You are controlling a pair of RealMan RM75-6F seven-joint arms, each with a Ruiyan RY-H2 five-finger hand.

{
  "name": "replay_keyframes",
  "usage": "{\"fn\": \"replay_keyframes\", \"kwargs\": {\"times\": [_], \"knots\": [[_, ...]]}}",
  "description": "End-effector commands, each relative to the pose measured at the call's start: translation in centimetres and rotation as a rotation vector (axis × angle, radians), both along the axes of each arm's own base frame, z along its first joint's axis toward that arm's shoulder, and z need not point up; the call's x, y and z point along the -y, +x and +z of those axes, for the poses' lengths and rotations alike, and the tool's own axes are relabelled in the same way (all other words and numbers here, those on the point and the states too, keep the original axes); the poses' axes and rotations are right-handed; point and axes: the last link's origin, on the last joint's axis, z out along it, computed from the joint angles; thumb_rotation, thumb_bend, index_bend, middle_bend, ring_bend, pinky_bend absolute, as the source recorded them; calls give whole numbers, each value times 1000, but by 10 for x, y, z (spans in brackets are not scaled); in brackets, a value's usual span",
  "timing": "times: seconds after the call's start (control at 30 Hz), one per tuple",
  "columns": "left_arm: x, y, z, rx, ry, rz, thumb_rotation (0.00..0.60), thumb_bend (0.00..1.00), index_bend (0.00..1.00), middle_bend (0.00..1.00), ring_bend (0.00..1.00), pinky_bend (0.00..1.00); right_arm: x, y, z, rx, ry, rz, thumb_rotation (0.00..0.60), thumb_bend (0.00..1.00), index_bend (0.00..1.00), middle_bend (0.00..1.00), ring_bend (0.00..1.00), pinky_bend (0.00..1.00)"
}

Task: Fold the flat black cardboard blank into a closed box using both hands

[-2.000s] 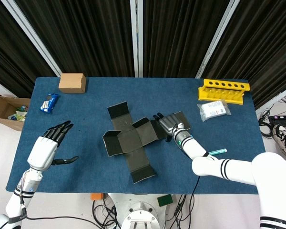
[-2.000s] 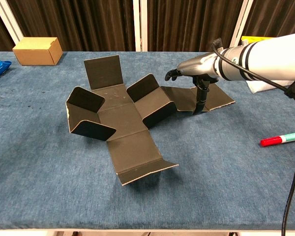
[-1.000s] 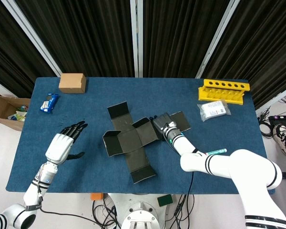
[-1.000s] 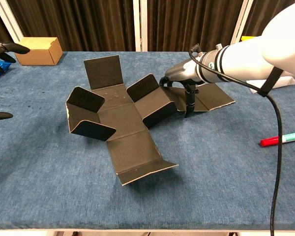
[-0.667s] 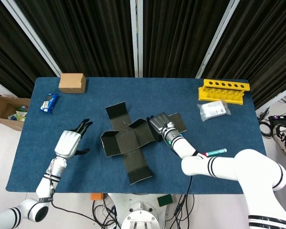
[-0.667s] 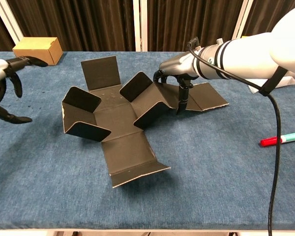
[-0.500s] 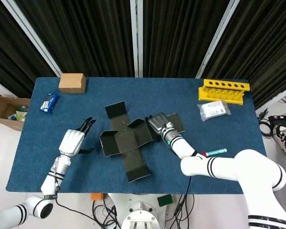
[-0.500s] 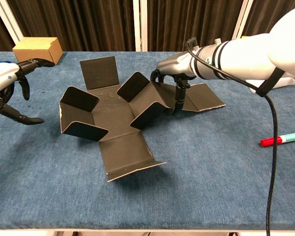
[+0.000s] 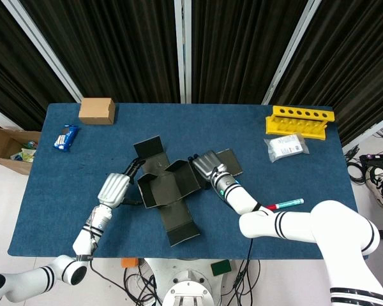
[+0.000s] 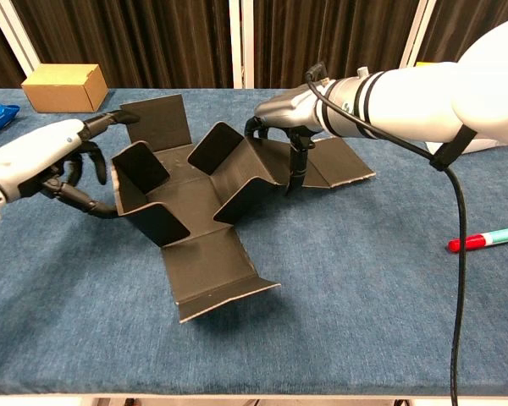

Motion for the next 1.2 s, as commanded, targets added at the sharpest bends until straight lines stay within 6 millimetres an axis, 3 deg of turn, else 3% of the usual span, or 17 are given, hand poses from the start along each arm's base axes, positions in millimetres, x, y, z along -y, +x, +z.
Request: {"fn": "replay_keyframes", "kwargs": {"times": [0.03, 0.47, 0.9, 1.2], "knots": [[-1, 12, -4, 109, -60, -19, 518, 55, 73, 39, 502, 729, -2, 3, 1, -31, -4, 62, 600, 176, 435, 357, 763, 1000], [-17, 10, -4, 229, -285, 57, 543, 56, 67, 38, 499, 730, -9, 15, 9, -114, -27, 299, 600, 176, 444, 344, 763, 1000], [-20, 3, -9, 322, -409, 113, 539, 57, 48, 0, 497, 734, -19, 32, 14, -160, -72, 548, 600, 177, 447, 339, 762, 1000], [-18, 3, -16, 433, -496, 157, 594, 57, 39, 0, 498, 734, -22, 40, 12, -140, -72, 658, 600, 177, 453, 334, 761, 1000]]}}
